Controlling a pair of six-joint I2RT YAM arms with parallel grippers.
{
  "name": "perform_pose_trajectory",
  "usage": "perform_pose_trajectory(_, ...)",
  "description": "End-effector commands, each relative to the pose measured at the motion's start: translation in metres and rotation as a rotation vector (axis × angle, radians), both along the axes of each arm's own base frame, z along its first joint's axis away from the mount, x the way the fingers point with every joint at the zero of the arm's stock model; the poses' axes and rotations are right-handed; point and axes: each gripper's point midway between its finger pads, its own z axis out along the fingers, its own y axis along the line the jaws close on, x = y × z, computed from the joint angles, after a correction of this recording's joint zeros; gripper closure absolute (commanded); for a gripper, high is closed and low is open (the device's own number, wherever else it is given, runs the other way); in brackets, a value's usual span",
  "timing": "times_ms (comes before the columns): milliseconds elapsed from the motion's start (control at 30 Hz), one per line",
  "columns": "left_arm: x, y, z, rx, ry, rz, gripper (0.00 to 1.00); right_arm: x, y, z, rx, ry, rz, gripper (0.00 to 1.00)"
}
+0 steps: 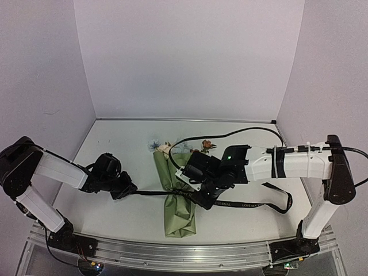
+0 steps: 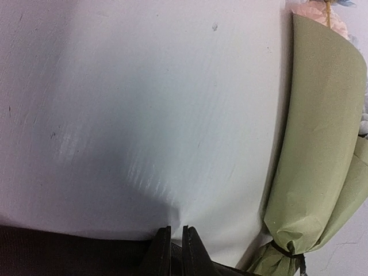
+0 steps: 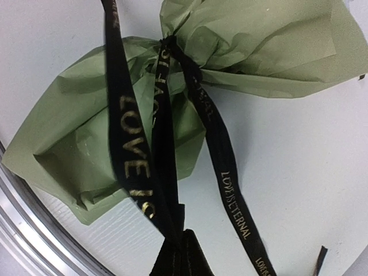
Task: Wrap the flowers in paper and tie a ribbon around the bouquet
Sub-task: Place the folded bouquet with the ribbon.
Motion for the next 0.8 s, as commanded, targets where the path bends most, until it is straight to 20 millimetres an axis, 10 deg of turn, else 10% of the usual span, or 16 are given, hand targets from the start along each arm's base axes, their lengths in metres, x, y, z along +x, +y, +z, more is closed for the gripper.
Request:
perform_pose_trajectory(0, 0.001, 0.006, -0.008, 0.069, 0.019, -0.022, 0.94, 0.008, -0.020, 0.011, -0.135, -0.065, 0.058, 1.00)
perform_pose_trajectory(300, 0.006, -0.002, -0.004, 0.064, 0.001, -0.057, 1.00, -0.007, -0.018, -0.014, -0.125, 0.035, 0.033, 1.00)
perform_pose_trajectory(767, 0.034, -0.020, 0.059, 0.073, -0.177, -0.157, 0.81, -0.003, -0.024, 0.009, 0.031, -0.013, -0.097, 0.57)
